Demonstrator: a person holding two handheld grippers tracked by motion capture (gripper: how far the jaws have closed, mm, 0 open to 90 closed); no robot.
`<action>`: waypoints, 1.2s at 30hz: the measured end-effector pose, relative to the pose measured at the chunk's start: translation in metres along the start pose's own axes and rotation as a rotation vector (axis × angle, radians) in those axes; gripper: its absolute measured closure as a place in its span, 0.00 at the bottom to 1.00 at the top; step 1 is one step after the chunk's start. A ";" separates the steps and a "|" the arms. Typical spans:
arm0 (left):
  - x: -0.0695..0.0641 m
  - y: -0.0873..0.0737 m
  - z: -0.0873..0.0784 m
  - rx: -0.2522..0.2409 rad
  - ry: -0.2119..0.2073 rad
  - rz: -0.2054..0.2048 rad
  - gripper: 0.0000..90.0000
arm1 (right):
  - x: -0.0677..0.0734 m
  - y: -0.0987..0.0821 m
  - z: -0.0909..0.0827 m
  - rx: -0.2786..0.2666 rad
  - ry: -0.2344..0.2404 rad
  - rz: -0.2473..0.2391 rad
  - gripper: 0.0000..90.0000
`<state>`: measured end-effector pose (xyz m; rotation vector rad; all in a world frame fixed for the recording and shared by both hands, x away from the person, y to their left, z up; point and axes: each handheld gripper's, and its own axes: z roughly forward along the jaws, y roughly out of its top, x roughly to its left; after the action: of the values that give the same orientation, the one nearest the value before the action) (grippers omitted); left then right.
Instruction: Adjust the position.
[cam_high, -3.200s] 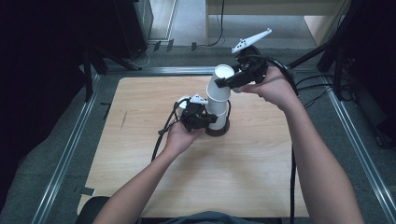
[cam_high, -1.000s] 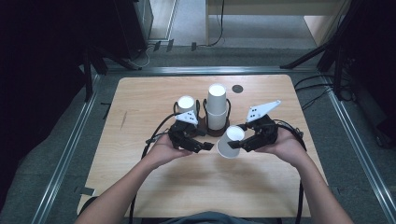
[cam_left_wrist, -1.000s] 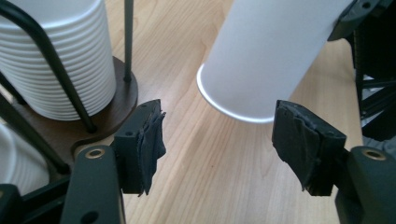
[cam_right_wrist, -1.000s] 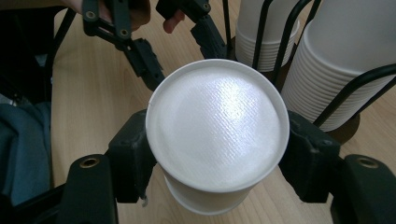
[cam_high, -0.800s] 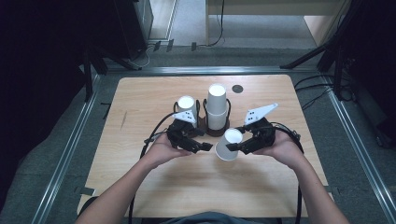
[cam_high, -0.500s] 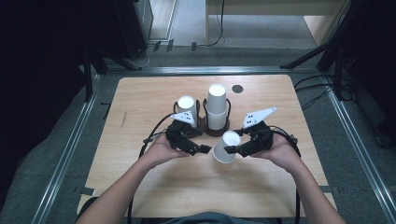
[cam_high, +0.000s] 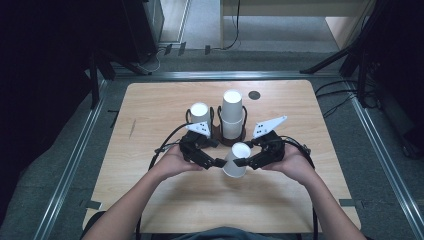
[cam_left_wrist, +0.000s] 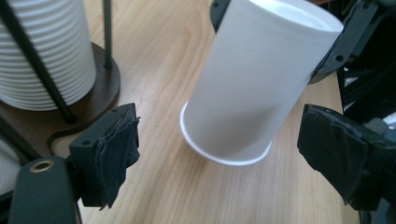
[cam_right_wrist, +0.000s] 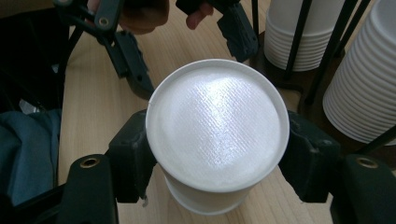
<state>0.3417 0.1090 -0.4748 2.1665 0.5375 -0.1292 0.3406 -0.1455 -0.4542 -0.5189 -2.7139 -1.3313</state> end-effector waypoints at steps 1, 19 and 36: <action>0.000 0.000 0.000 0.000 0.000 0.000 0.14 | 0.000 0.001 0.000 -0.002 0.002 -0.002 0.38; -0.012 0.002 0.016 0.020 -0.028 0.047 0.14 | 0.007 0.013 -0.001 -0.044 0.031 -0.007 0.38; -0.017 0.001 0.021 0.014 -0.033 0.082 0.16 | 0.011 0.019 -0.003 -0.083 0.052 0.003 0.38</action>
<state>0.3284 0.0860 -0.4825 2.1930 0.4300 -0.1242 0.3364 -0.1341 -0.4356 -0.4873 -2.6245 -1.4409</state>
